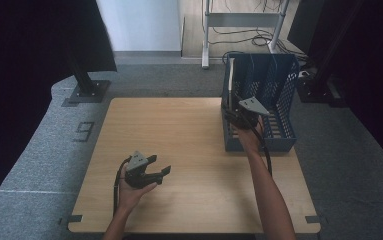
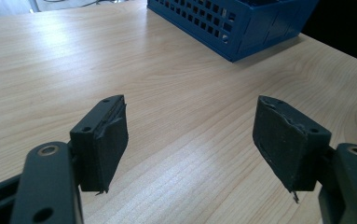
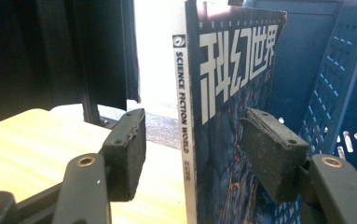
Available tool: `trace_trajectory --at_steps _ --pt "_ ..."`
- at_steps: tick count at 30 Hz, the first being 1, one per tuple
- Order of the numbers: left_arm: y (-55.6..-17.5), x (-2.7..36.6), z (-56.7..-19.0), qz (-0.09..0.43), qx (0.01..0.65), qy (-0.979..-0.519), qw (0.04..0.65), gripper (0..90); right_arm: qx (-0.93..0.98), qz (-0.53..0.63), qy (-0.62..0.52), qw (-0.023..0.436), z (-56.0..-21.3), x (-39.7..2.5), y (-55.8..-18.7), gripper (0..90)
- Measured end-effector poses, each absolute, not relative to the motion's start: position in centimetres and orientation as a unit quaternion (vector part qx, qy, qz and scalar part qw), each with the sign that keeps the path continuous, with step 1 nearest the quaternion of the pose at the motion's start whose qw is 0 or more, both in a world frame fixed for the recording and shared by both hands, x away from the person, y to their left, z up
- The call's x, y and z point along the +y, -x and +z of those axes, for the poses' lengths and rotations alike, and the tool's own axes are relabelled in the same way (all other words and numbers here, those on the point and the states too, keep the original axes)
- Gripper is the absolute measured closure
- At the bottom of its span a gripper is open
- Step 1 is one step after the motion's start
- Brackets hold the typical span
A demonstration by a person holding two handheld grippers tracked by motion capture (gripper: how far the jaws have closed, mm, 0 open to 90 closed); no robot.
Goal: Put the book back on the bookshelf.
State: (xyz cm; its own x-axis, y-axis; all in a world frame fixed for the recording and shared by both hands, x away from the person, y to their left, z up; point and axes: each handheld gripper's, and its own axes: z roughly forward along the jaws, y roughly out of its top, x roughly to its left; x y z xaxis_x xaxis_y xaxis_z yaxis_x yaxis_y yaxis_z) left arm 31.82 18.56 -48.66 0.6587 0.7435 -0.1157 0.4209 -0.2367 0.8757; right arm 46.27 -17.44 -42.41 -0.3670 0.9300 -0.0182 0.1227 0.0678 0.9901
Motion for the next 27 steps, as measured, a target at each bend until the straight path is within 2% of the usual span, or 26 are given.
trace_trajectory --at_steps 14,27 --pt "-31.9 18.7 -48.6 0.165 0.38 -0.769 0.488 26.6 0.646 0.545 -0.398 0.357 -42.2 -17.9 -43.3 38.7" --pt "-31.9 18.5 -48.8 0.164 0.379 -0.771 0.485 26.6 0.652 0.561 -0.378 0.344 -43.7 -18.8 -39.2 40.3"
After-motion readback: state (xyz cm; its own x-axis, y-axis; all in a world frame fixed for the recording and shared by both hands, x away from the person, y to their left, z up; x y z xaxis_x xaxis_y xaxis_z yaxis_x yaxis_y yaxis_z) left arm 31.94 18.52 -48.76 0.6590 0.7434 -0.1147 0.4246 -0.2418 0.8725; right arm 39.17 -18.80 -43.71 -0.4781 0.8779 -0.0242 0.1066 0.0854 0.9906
